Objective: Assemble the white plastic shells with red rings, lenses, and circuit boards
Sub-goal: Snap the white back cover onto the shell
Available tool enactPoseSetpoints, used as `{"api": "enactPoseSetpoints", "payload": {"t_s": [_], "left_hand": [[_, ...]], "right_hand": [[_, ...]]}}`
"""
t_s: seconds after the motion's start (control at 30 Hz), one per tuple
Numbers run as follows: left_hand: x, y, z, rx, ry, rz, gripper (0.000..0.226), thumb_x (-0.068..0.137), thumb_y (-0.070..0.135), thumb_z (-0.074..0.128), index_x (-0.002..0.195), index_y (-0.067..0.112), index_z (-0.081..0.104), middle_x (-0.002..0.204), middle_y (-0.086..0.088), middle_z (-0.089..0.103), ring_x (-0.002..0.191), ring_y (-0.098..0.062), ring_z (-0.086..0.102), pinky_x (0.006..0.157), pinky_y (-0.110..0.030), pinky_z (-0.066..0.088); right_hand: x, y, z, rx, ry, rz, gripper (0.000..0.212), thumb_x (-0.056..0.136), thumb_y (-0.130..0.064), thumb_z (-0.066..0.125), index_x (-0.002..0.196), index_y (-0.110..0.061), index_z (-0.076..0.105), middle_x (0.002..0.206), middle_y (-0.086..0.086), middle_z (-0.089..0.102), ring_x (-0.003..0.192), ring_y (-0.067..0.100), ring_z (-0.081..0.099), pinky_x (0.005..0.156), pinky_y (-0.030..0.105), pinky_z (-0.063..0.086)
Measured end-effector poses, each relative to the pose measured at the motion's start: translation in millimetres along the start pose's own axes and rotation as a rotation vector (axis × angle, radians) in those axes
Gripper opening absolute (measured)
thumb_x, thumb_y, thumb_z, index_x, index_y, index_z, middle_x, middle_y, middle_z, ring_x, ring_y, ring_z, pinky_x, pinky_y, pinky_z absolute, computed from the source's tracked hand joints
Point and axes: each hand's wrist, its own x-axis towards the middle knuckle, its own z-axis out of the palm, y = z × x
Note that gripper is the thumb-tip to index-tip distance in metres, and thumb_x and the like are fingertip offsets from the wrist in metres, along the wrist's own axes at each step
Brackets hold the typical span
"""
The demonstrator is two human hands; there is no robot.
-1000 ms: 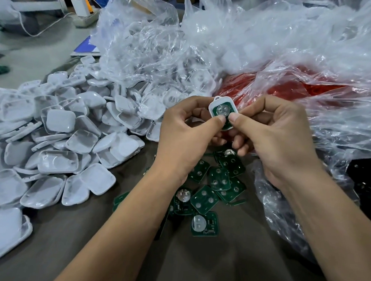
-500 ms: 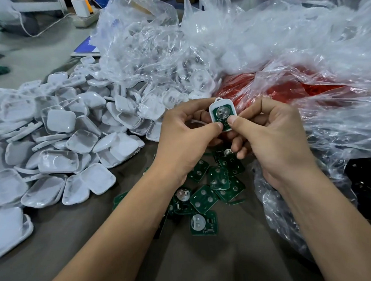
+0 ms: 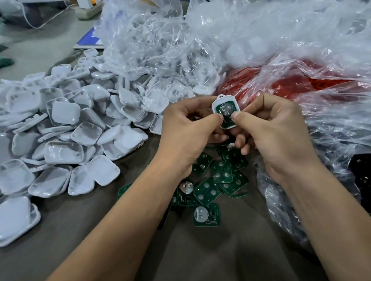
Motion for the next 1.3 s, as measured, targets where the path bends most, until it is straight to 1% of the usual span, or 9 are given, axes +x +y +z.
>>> {"api": "enactPoseSetpoints", "payload": {"t_s": [0.1, 0.3, 0.47, 0.73, 0.83, 0.97, 1.03, 1.13, 1.3], "left_hand": [[0.6, 0.9, 0.3, -0.049, -0.009, -0.042, 0.023, 0.089, -0.010, 0.067, 0.094, 0.009, 0.078, 0.077, -0.016, 0.069, 0.053, -0.014, 0.064, 0.054, -0.022, 0.056], [2.4, 1.9, 2.0, -0.277, -0.051, -0.168, 0.017, 0.091, -0.003, 0.070, 0.107, 0.001, 0.073, 0.080, -0.010, 0.070, 0.058, -0.012, 0.062, 0.053, -0.019, 0.055], [2.6, 3.3, 0.9, -0.505, -0.214, -0.294, 0.029, 0.082, 0.017, 0.074, 0.111, 0.012, 0.072, 0.094, -0.008, 0.074, 0.072, -0.014, 0.067, 0.054, -0.017, 0.055], [2.4, -0.4, 4.6, -0.593, -0.360, -0.304, 0.038, 0.085, 0.017, 0.070, 0.123, 0.023, 0.074, 0.102, -0.003, 0.074, 0.085, -0.013, 0.069, 0.058, -0.016, 0.057], [4.5, -2.7, 2.1, -0.627, -0.361, -0.306, 0.034, 0.083, 0.014, 0.072, 0.115, 0.021, 0.077, 0.104, -0.002, 0.076, 0.087, -0.013, 0.072, 0.064, -0.022, 0.061], [5.8, -3.1, 0.3, -0.703, -0.385, -0.313, 0.023, 0.083, 0.010, 0.070, 0.104, 0.014, 0.079, 0.100, -0.010, 0.077, 0.090, -0.023, 0.076, 0.069, -0.028, 0.064], [6.0, -3.4, 0.5, -0.735, -0.412, -0.301, 0.020, 0.085, 0.009, 0.068, 0.104, 0.011, 0.076, 0.099, -0.012, 0.077, 0.095, -0.024, 0.076, 0.073, -0.030, 0.064], [7.6, -4.7, 0.8, -0.773, -0.400, -0.292, 0.023, 0.086, 0.007, 0.067, 0.108, 0.006, 0.071, 0.099, -0.013, 0.077, 0.097, -0.025, 0.075, 0.079, -0.031, 0.063], [5.9, -5.4, 0.0, -0.784, -0.376, -0.293, 0.026, 0.083, 0.007, 0.070, 0.108, 0.005, 0.075, 0.107, -0.015, 0.075, 0.101, -0.024, 0.074, 0.082, -0.032, 0.063]], "right_hand": [[-0.1, -2.4, -0.4, 0.024, -0.006, 0.012, 0.018, 0.091, 0.000, 0.072, 0.081, -0.005, 0.058, 0.060, 0.016, 0.065, 0.039, 0.018, 0.057, 0.036, 0.023, 0.042], [-0.2, -14.1, -4.2, 0.184, -0.015, 0.115, 0.018, 0.090, 0.000, 0.074, 0.078, -0.007, 0.062, 0.058, 0.008, 0.064, 0.042, 0.010, 0.054, 0.037, 0.018, 0.038], [-0.6, -22.1, -12.2, 0.398, -0.153, 0.222, 0.011, 0.088, -0.007, 0.070, 0.082, -0.005, 0.062, 0.063, 0.006, 0.064, 0.044, 0.003, 0.052, 0.037, 0.010, 0.037], [-3.5, -27.5, -15.9, 0.420, -0.167, 0.212, 0.019, 0.077, -0.013, 0.075, 0.076, -0.014, 0.056, 0.062, 0.002, 0.059, 0.040, 0.002, 0.045, 0.032, 0.012, 0.032], [-3.1, -21.5, -14.6, 0.207, -0.040, -0.016, 0.022, 0.086, -0.007, 0.077, 0.079, -0.016, 0.059, 0.062, 0.002, 0.057, 0.040, 0.008, 0.043, 0.033, 0.019, 0.032], [-6.0, -19.2, -6.1, -0.382, 0.191, -0.565, 0.006, 0.097, -0.019, 0.073, 0.099, -0.017, 0.078, 0.086, 0.000, 0.066, 0.070, 0.002, 0.058, 0.062, 0.016, 0.047], [-8.1, -17.6, -3.4, -0.498, 0.176, -0.652, 0.016, 0.101, -0.022, 0.068, 0.107, -0.015, 0.080, 0.101, 0.000, 0.067, 0.094, 0.008, 0.064, 0.079, 0.024, 0.054], [-8.7, -17.9, -1.2, -0.618, 0.155, -0.761, 0.020, 0.103, -0.019, 0.064, 0.102, -0.010, 0.081, 0.101, -0.002, 0.072, 0.101, 0.022, 0.063, 0.087, 0.038, 0.050], [-7.4, -19.7, -1.2, -0.688, 0.146, -0.833, 0.021, 0.103, -0.016, 0.065, 0.097, -0.004, 0.081, 0.094, 0.001, 0.074, 0.096, 0.023, 0.060, 0.084, 0.027, 0.044]]}}
